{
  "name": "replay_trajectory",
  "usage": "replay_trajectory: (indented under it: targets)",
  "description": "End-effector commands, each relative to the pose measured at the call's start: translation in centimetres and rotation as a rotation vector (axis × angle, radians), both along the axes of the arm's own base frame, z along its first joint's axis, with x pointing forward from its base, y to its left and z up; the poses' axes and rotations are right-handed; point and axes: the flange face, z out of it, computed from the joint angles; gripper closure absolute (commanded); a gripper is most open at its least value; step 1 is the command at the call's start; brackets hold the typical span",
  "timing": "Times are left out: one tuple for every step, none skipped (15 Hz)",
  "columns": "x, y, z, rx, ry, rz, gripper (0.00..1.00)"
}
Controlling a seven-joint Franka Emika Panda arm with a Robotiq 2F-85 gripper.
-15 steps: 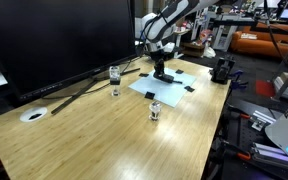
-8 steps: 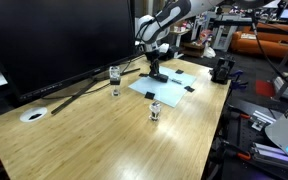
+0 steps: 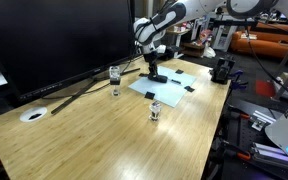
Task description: Erase the whiteboard with the duster
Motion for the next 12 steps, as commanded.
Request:
replay_trajectory:
  targets:
    - [0.4, 1.4, -0.2, 0.042, 0.024, 0.064, 0.74]
    - [0.4, 2.1, -0.2, 0.051, 0.027, 0.082, 0.74]
    - [0.4, 2.9, -0.2, 0.065, 0.03, 0.104, 0.74]
    - [0.3, 4.0, -0.3, 0.077, 0.035, 0.129, 0.74]
    - [0.2, 5.0, -0.3, 0.089, 0.038, 0.153, 0.74]
    - [0.1, 5.9, -0.4, 0.098, 0.042, 0.173, 0.74]
    - [0.0, 6.9, -0.4, 0.108, 0.046, 0.195, 0.74]
    - [-0.2, 7.9, -0.3, 0.125, 0.047, 0.213, 0.74]
    - [-0.3, 8.7, -0.4, 0.132, 0.05, 0.229, 0.74]
    - [-0.5, 9.2, -0.5, 0.135, 0.054, 0.239, 0.74]
    - [-0.6, 9.4, -0.7, 0.136, 0.061, 0.241, 0.74]
    - [-0.6, 9.3, -0.8, 0.133, 0.062, 0.24, 0.74]
